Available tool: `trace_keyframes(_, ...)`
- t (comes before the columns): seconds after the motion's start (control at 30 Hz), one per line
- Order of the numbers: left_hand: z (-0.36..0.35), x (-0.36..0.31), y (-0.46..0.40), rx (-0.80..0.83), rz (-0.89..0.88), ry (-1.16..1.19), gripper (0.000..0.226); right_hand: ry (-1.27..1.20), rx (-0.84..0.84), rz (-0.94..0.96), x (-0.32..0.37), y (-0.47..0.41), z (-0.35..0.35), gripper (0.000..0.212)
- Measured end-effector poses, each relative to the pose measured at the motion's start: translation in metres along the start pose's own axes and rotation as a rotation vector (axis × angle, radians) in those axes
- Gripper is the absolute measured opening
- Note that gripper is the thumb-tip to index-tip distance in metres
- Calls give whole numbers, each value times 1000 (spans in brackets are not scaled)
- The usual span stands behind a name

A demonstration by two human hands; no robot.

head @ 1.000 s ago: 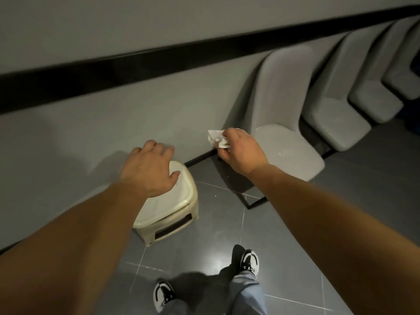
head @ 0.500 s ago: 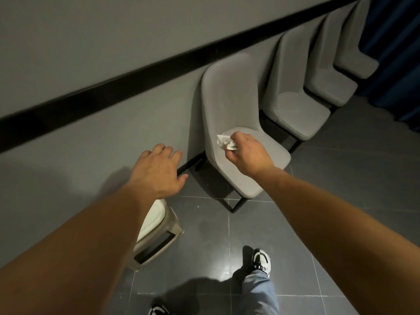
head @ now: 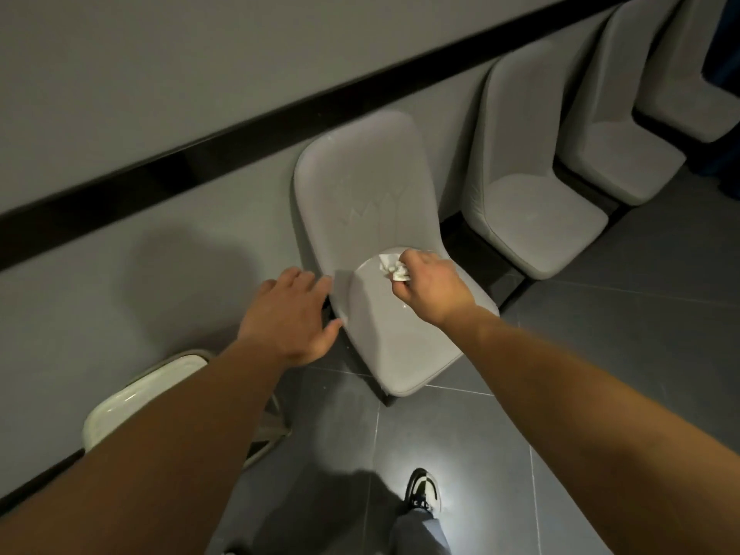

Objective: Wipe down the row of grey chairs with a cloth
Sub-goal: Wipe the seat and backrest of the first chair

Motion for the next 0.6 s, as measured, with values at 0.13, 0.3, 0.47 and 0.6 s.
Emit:
trace_keyframes(0.13, -3, -63, -35, 24, -28, 19, 72, 2, 19, -16, -59, -6, 9, 17)
trace_keyframes(0.3, 3, -102, -85, 2, -42, 29, 72, 28, 37, -46, -112, -10, 14, 20)
trace_keyframes(0.47, -11, -116, -113, 50, -44, 25, 72, 27, 58, -46, -136, -22, 22, 21)
trace_keyframes(0.6, -23, -110, -137, 73, 3, 59, 71, 35, 62, -36, -147, -43, 31, 21)
Point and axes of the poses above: each hand's wrist, its own y-axis away from the middle knuckle, its own z-axis out of the back of the hand, x = y × z, the point moved 2 cm from there along -y, towards the middle knuckle, and after that the axes turned 2 degrees about z, right-handed, at the moved point
